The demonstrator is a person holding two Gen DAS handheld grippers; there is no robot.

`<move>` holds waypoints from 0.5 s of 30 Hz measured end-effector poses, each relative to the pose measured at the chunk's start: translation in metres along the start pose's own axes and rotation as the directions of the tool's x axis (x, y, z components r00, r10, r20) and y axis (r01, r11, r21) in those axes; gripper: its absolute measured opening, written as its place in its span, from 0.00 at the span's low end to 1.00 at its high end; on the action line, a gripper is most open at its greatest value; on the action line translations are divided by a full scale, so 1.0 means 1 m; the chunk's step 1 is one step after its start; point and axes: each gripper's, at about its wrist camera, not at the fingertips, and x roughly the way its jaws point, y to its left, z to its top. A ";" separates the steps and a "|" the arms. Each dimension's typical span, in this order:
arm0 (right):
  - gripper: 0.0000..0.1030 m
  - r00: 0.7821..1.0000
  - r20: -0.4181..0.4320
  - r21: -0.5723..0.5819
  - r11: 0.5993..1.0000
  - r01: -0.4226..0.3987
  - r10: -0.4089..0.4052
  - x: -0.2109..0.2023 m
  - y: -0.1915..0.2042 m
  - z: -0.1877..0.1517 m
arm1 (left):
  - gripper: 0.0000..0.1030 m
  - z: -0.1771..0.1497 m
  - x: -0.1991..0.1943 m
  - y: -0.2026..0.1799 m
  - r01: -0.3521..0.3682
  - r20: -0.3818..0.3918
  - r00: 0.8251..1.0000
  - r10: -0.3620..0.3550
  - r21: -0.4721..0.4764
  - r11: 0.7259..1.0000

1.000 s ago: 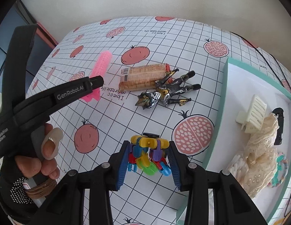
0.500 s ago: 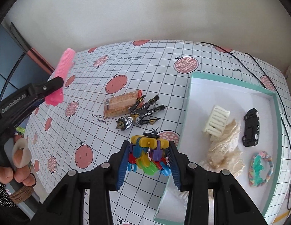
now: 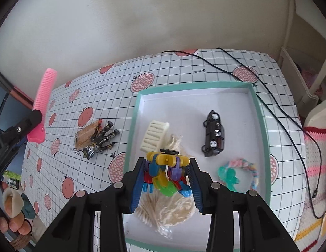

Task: Organize objects
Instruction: 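Carry the pink roller and block toy with both tools over the tray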

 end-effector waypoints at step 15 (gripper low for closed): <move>0.41 0.994 0.016 0.118 0.988 0.103 -0.105 -0.014 -0.075 -0.004 | 0.27 -0.023 0.031 -0.065 0.074 -0.080 0.995 -0.067 0.086 0.994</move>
